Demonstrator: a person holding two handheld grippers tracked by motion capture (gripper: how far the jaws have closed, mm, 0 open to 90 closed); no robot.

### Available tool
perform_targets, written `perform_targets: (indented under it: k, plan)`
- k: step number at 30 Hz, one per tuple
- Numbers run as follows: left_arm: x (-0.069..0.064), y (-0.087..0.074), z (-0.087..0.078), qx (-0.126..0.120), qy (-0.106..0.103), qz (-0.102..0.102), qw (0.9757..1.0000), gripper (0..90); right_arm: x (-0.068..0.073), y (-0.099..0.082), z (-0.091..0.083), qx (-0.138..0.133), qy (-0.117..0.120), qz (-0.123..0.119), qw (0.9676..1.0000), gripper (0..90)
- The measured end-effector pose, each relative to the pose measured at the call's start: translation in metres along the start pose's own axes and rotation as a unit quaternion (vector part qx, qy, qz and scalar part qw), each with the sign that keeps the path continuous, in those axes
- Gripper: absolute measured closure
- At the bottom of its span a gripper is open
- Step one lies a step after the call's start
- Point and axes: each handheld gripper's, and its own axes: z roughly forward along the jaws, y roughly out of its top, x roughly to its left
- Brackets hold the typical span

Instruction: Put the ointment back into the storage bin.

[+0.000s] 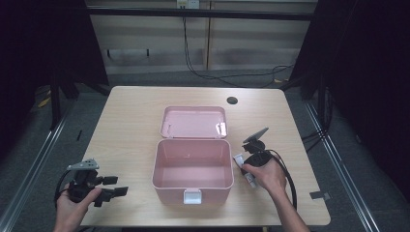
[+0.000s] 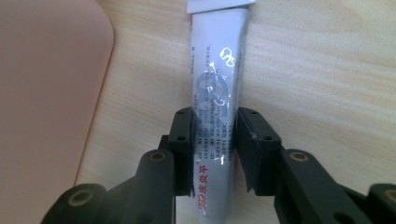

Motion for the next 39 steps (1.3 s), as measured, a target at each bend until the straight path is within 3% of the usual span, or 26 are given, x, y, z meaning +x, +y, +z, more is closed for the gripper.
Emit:
perform_targets:
  k: [15, 18, 21, 32, 39]
  plan:
    - [0.001, 0.0, 0.0, 0.007, 0.004, -0.003, 1.0, 28.0, 0.006, 0.003, 0.004, 0.013, -0.027, -0.049, 0.9984, 68.9]
    - [0.001, 0.0, 0.0, 0.007, 0.005, -0.003, 1.0, 28.0, 0.012, 0.007, 0.003, 0.029, -0.05, -0.075, 0.9955, 71.5]
    - [0.001, -0.001, 0.0, 0.006, 0.006, -0.005, 1.0, 28.0, 0.014, 0.009, 0.001, 0.039, -0.06, -0.088, 0.9935, 72.5]
    - [0.001, -0.001, 0.0, 0.007, 0.005, -0.005, 1.0, 28.0, 0.01, 0.008, -0.004, 0.058, -0.051, -0.111, 0.9909, 72.7]
    - [0.002, -0.001, -0.001, 0.005, 0.003, -0.006, 1.0, 28.0, 0.003, 0.0, -0.015, 0.06, -0.031, -0.122, 0.9903, 72.7]
